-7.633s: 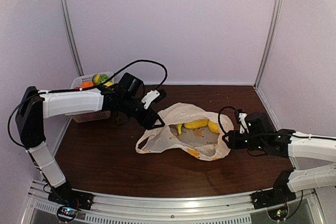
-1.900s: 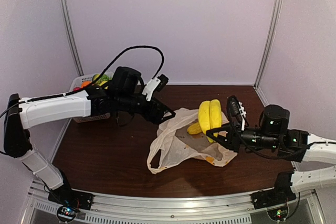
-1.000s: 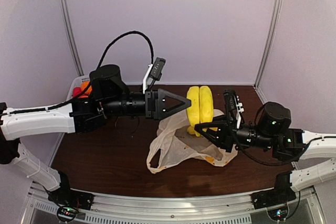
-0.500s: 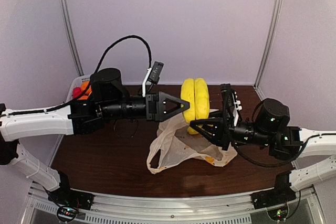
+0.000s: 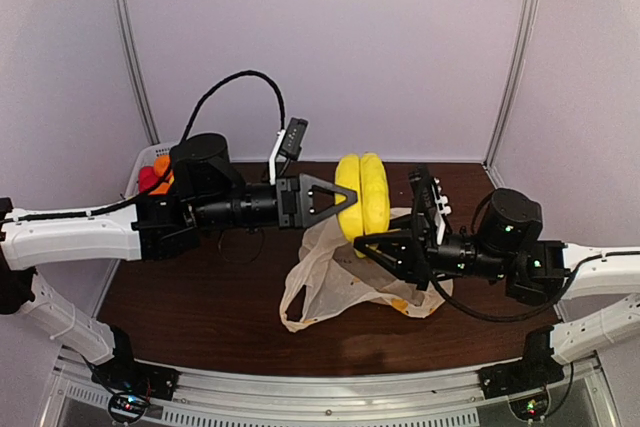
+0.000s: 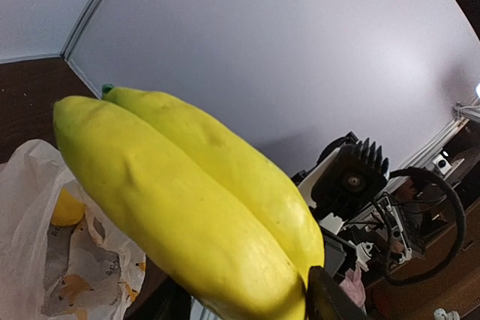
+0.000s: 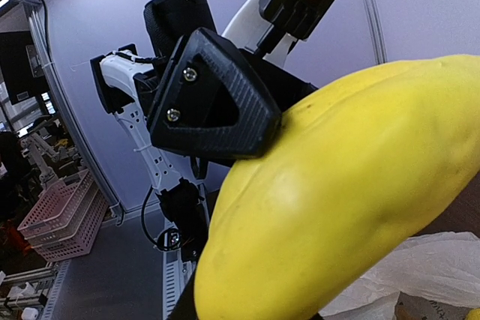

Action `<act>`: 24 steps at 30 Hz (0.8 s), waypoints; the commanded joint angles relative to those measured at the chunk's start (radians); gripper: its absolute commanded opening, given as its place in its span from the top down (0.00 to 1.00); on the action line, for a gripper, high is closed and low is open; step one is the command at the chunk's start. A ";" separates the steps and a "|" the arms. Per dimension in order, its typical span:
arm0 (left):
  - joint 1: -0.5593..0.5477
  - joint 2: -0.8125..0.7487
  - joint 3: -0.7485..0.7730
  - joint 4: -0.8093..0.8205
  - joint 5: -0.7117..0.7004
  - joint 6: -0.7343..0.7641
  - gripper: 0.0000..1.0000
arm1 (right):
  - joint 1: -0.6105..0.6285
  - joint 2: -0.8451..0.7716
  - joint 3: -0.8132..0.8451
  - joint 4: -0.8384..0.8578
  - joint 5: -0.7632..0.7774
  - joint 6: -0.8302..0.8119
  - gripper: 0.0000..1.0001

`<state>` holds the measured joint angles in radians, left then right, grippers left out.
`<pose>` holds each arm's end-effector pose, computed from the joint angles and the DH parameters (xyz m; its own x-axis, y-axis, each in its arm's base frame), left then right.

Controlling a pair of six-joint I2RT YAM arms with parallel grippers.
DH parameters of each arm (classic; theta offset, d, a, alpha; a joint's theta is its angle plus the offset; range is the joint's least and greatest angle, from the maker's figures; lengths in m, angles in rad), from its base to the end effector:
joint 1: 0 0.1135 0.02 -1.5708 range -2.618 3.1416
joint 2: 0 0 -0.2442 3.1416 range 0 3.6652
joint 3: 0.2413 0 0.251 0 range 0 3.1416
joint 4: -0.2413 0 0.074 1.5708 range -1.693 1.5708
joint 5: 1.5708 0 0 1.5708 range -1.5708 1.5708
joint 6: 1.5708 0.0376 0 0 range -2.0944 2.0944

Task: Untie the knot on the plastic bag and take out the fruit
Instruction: Pass from the right arm to the left

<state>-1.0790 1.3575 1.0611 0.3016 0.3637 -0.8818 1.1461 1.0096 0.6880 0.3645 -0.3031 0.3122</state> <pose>0.1431 -0.2955 0.3389 -0.7640 -0.1015 -0.6372 0.6325 0.0777 -0.7707 0.0928 0.2324 0.3048 -0.2880 0.0745 -0.9547 -0.9500 0.1037 0.2947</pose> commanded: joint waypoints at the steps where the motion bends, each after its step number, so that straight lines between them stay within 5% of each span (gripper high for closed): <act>1: 0.004 -0.009 -0.020 0.100 0.021 -0.023 0.51 | 0.007 0.015 0.021 0.008 -0.021 -0.002 1.00; 8: 0.015 0.002 -0.045 0.172 0.053 -0.064 0.64 | 0.006 0.011 0.006 0.006 0.018 -0.002 0.92; 19: 0.053 -0.044 -0.098 0.168 0.034 -0.071 0.94 | 0.005 0.004 -0.027 0.019 0.115 -0.001 0.38; 24: 0.093 -0.072 -0.115 0.130 0.037 -0.058 0.99 | 0.004 -0.004 -0.041 0.017 0.156 0.001 0.19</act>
<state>-1.0203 1.3334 0.9627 0.4145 0.3969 -0.9619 1.1477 1.0191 0.6743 0.3748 -0.2047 0.3084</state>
